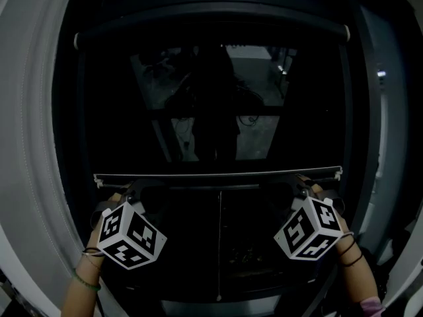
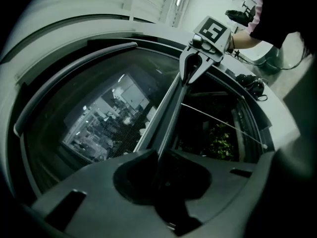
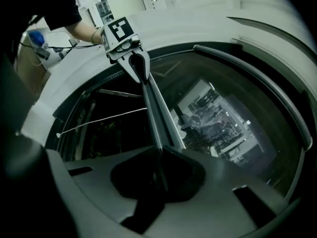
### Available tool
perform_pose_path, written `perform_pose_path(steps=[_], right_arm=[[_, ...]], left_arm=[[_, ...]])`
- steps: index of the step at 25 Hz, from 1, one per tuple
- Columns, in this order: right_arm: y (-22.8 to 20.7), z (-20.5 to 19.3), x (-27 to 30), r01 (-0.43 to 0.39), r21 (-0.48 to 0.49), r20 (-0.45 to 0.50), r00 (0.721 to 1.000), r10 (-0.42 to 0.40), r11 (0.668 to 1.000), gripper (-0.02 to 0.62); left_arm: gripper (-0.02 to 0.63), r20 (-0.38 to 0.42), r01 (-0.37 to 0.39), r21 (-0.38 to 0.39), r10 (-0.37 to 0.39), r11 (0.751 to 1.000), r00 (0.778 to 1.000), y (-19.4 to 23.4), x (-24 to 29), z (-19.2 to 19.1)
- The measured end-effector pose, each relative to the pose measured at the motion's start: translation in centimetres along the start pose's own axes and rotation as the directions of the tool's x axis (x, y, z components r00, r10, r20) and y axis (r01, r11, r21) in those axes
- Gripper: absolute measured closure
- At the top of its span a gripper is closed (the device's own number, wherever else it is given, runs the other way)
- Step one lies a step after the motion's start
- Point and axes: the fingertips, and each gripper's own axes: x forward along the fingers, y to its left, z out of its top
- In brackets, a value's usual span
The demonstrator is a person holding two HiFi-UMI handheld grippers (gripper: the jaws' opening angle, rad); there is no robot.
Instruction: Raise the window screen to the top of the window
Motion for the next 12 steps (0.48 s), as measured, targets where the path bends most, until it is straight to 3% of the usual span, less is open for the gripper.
perform_pose_path(steps=[7, 12], right_arm=[[-7.5, 2.5, -0.2, 0.083, -0.047, 0.002, 0.997, -0.083, 0.995, 0.563], [-12.0, 4.1, -0.7, 0.127, -0.073, -0.009, 0.992, -0.128, 0.989, 0.563]], left_arm=[[0.555, -0.018, -0.083, 0.085, 0.084, 0.993, 0.996, 7.4, -0.2, 3.2], [0.555, -0.014, -0.097, 0.075, 0.099, 0.992, 0.995, 11.9, -0.8, 5.3]])
